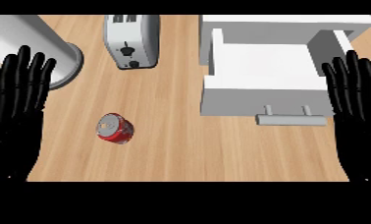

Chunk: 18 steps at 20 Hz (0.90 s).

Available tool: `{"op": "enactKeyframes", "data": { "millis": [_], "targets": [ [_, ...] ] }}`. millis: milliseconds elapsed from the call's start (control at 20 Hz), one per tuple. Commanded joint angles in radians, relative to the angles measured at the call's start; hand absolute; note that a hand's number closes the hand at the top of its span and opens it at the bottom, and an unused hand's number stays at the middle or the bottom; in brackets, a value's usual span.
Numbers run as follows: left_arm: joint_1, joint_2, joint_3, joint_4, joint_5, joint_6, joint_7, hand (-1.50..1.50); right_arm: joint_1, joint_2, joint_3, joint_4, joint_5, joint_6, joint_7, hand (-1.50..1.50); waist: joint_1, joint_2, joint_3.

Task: Pick up the can, place it into the drawer and close the drawer

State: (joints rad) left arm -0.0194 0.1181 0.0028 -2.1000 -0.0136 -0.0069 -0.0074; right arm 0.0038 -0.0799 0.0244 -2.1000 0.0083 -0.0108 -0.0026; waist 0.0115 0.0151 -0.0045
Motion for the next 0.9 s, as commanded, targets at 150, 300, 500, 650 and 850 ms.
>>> {"op": "enactKeyframes", "data": {
  "millis": [150, 300, 500, 650, 850],
  "targets": [
    [0.051, 0.031, -0.116, -0.015, 0.169, -0.228, -0.092, -1.5, -0.048, -0.029, -0.062, -0.002, -0.017, 0.002, 0.013, -1.5, -0.013, -0.015, 0.003],
    [0.121, 0.114, -0.14, 0.047, 0.182, -0.273, 0.113, -1.5, 0.029, -0.007, -0.046, 0.063, 0.005, -0.038, 0.164, -1.5, -0.015, -0.006, 0.005],
    [0.202, 0.151, -0.126, -0.046, 0.257, -0.308, 0.191, -1.5, 0.108, 0.0, -0.033, -0.018, 0.02, -0.05, 0.228, -1.5, -0.011, -0.018, 0.004],
    [0.277, 0.178, -0.073, -0.06, 0.313, -0.369, 0.164, -1.5, 0.09, -0.005, -0.049, 0.041, 0.005, -0.028, 0.192, -1.5, -0.005, -0.016, 0.004],
    [0.173, 0.169, -0.04, -0.096, 0.368, -0.348, 0.3, -1.5, 0.136, -0.048, -0.137, 0.009, -0.077, 0.034, 0.189, -1.5, -0.014, -0.016, 0.005]
  ]
}}
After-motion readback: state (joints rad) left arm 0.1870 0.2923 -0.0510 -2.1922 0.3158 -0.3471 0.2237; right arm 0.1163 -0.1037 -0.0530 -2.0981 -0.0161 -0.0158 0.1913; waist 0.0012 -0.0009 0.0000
